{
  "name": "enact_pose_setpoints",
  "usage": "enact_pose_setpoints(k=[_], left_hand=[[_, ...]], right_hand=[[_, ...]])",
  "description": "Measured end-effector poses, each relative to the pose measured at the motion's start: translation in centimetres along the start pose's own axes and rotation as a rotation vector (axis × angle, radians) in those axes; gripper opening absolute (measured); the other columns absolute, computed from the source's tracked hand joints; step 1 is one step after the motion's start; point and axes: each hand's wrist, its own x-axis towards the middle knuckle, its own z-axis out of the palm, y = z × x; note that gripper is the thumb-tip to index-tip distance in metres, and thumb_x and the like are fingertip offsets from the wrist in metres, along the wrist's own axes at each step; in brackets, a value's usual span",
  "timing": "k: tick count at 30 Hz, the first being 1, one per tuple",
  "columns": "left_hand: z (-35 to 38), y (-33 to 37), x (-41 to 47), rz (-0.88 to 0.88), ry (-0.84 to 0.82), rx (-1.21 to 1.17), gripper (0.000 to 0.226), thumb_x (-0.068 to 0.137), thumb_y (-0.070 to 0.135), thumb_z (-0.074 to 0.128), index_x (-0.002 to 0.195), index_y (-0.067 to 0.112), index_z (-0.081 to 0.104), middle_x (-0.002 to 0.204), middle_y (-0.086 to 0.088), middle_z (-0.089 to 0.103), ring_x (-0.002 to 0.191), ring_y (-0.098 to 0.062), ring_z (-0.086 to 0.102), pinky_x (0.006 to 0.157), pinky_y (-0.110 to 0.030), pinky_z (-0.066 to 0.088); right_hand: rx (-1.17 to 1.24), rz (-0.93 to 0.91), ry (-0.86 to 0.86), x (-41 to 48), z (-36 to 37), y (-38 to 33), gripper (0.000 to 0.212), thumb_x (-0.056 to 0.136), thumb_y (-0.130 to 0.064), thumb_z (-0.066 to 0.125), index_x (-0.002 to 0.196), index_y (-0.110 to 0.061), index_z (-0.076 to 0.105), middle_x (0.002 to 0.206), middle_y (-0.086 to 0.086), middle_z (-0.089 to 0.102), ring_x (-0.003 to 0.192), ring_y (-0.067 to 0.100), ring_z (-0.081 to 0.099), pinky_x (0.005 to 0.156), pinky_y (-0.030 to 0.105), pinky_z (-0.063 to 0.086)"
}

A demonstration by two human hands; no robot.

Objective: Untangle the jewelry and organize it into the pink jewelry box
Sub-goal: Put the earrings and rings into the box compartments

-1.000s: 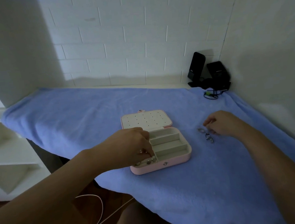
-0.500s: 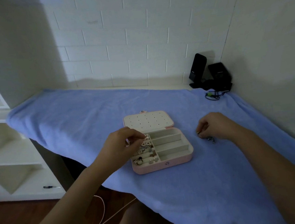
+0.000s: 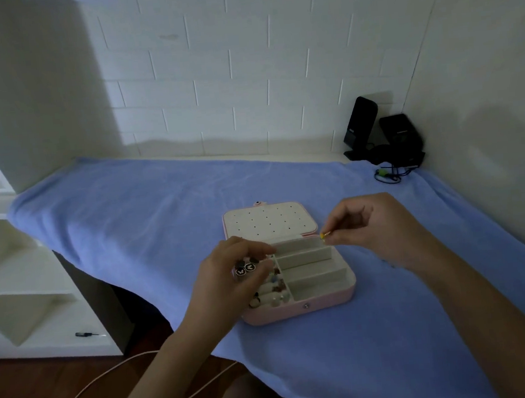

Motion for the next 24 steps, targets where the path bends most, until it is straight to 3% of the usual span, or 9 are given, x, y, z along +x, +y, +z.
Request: enact_pose_setpoints(k=[6,10,20,24], left_hand=[[0.6,1.9,0.0,0.081,0.002,-0.115,0.017,0.073,0.046,0.066,0.088,0.037,0.069,0.088,0.016,0.064,0.085,-0.004,0.060,0.071,-0.010,0.042],[0.5,1.9,0.6,0.065,0.019,-0.177,0.015,0.072,0.033,0.074,0.082,0.041,0.067,0.083,0.013,0.066,0.081,-0.003,0.061,0.070,-0.010,0.044],[0.5,1.1,2.3,-0.057,-0.024,-0.225,0.012,0.070,0.037,0.069,0.077,0.028,0.071,0.077,0.011,0.068,0.074,-0.005,0.060,0.067,-0.015,0.046],[0.8,-0.1,2.9,-0.128,-0.020,-0.115,0.007,0.081,0.026,0.070,0.083,0.033,0.069,0.083,0.016,0.067,0.082,-0.003,0.060,0.072,-0.017,0.048]], right_hand=[[0.010,-0.046,-0.057,0.4,2.4,-0.2,0.019,0.069,0.005,0.077,0.069,-0.013,0.070,0.072,0.006,0.072,0.067,0.012,0.068,0.065,0.018,0.052],[0.004,-0.047,-0.076,1.0,3.4,-0.1,0.022,0.068,0.004,0.078,0.069,-0.015,0.066,0.072,0.006,0.070,0.066,0.012,0.067,0.064,0.018,0.053],[0.045,-0.052,-0.095,2.6,2.7,0.2,0.009,0.068,-0.005,0.078,0.073,-0.011,0.074,0.072,0.004,0.073,0.069,0.014,0.069,0.066,0.019,0.053],[-0.224,-0.100,-0.043,3.6,2.1,1.5,0.010,0.068,-0.010,0.081,0.075,-0.017,0.077,0.072,-0.004,0.072,0.069,0.008,0.066,0.066,0.017,0.051]])
